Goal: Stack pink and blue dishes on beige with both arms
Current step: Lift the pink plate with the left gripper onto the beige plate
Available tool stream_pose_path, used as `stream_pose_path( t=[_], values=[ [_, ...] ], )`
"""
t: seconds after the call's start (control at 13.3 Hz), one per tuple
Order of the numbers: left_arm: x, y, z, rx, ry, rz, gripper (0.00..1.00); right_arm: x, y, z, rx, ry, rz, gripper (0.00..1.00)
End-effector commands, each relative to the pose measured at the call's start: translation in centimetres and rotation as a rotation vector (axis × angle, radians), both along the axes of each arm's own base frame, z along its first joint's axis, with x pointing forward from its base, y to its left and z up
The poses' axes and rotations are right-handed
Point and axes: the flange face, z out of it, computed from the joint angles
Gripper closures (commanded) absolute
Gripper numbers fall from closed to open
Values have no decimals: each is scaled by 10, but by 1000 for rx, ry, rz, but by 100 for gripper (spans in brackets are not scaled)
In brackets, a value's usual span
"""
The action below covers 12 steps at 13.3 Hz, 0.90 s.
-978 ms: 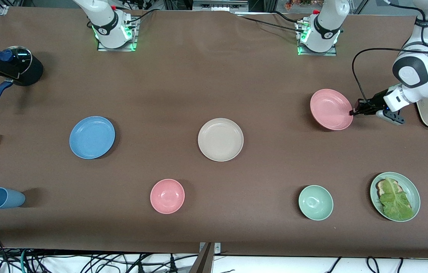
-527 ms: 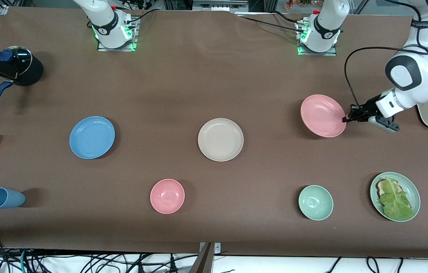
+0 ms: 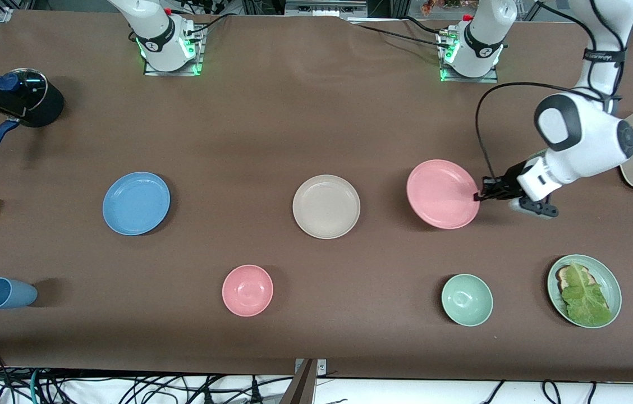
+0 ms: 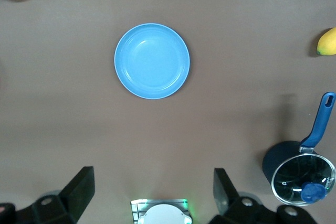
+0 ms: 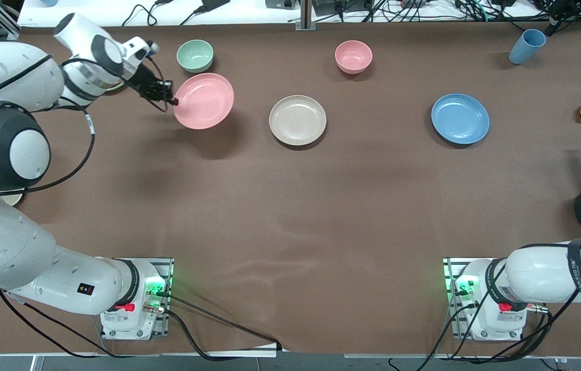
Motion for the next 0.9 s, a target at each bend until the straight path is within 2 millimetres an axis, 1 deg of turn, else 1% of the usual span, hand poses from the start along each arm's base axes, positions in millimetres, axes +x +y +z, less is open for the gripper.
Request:
stream_pose_path(
  t=[0.0,0.23,0.3,0.45,0.53,0.68,0.75,0.83],
  values=[
    [19,-47,3,-21,46,65,100,-5,1,2,18,4,0,0],
    [16,-96,5,15,92,103,100,-5,1,2,20,4,0,0],
    [13,-111,7,44,108,119,100,-5,0,2,18,4,-2,0],
    [3,-149,8,77,128,155,100,-5,1,2,20,4,0,0],
    [-1,-162,5,82,132,179,100,-5,1,3,18,2,0,0],
    [-13,-202,3,91,133,219,100,-5,1,2,20,4,0,0],
    [-16,-221,3,96,135,247,100,-5,1,2,20,4,0,0],
    [-16,-232,3,105,141,271,100,-5,0,2,20,5,0,0]
  ],
)
